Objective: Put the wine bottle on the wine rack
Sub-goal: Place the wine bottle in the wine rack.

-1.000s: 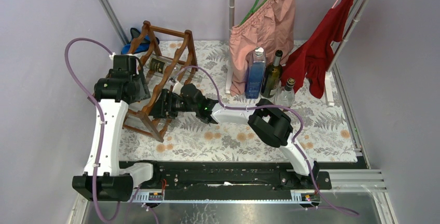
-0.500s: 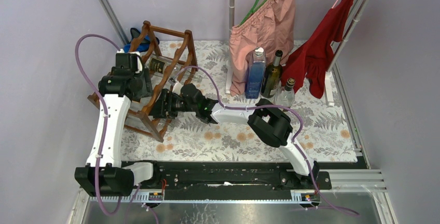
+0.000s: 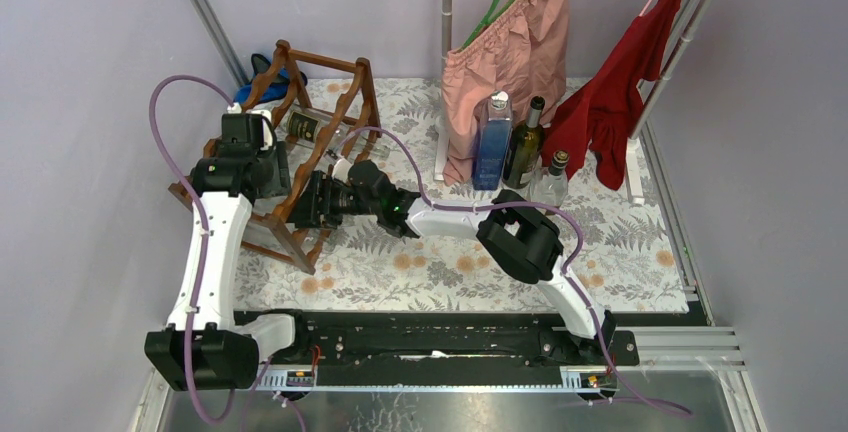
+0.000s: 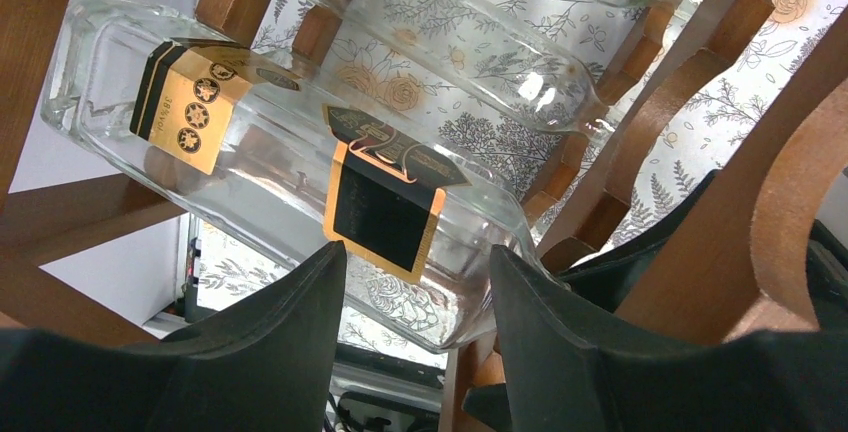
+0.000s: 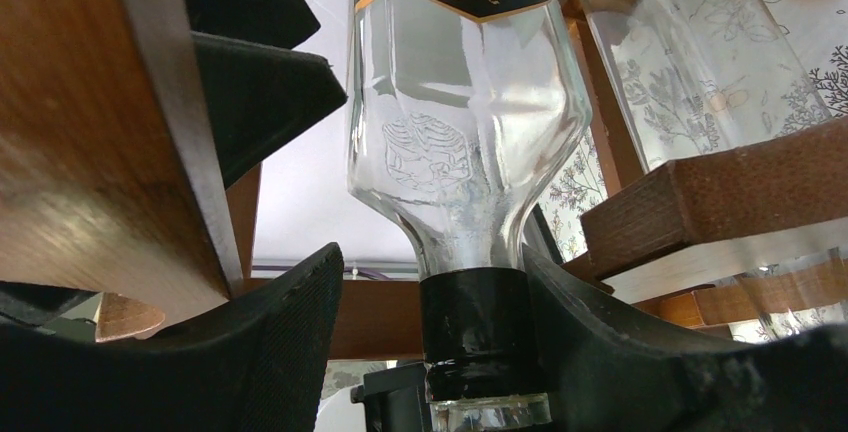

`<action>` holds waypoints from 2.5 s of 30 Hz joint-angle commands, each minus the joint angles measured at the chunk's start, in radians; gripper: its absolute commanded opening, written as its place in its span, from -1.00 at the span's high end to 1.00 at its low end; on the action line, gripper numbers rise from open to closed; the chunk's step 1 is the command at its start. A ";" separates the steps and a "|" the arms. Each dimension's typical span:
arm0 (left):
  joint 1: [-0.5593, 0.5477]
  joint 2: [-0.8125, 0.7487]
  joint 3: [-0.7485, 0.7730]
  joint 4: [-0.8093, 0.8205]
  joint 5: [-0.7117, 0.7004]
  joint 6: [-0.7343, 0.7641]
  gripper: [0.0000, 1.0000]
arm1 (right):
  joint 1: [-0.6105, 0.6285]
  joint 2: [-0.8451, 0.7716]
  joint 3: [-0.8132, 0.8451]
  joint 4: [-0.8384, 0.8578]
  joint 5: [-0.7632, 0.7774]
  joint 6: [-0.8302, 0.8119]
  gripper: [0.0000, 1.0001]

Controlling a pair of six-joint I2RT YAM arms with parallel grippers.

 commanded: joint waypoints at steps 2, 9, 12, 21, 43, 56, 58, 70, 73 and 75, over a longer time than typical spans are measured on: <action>-0.002 -0.001 -0.047 -0.010 0.036 0.030 -0.23 | 0.014 -0.002 0.074 0.109 -0.013 0.028 -0.37; -0.002 0.006 -0.071 0.004 0.050 0.044 -0.23 | 0.014 0.000 0.078 0.118 -0.015 0.034 -0.40; -0.002 0.015 -0.074 0.008 0.051 0.046 -0.24 | 0.014 -0.004 0.078 0.125 -0.021 0.034 -0.41; -0.001 0.018 -0.082 0.014 0.035 0.046 -0.22 | 0.001 -0.028 0.059 0.133 -0.043 0.040 -0.52; -0.002 0.028 -0.080 0.012 0.033 0.070 -0.23 | -0.010 -0.032 0.060 0.114 -0.103 0.049 -0.53; -0.002 0.031 0.271 -0.027 0.090 -0.067 -0.31 | -0.010 0.001 0.083 0.158 -0.079 0.040 0.06; -0.002 0.007 0.291 -0.033 0.095 -0.072 -0.32 | -0.009 0.005 0.087 0.153 -0.078 0.039 0.08; -0.001 -0.149 0.159 -0.045 0.126 -0.258 -0.12 | -0.009 0.024 0.119 0.096 -0.117 0.047 -0.18; -0.002 -0.198 0.177 -0.044 0.147 -0.302 -0.05 | -0.011 0.025 0.117 0.098 -0.113 0.048 -0.05; -0.002 -0.227 0.188 -0.044 0.207 -0.302 -0.05 | -0.010 0.025 0.119 0.098 -0.114 0.050 -0.01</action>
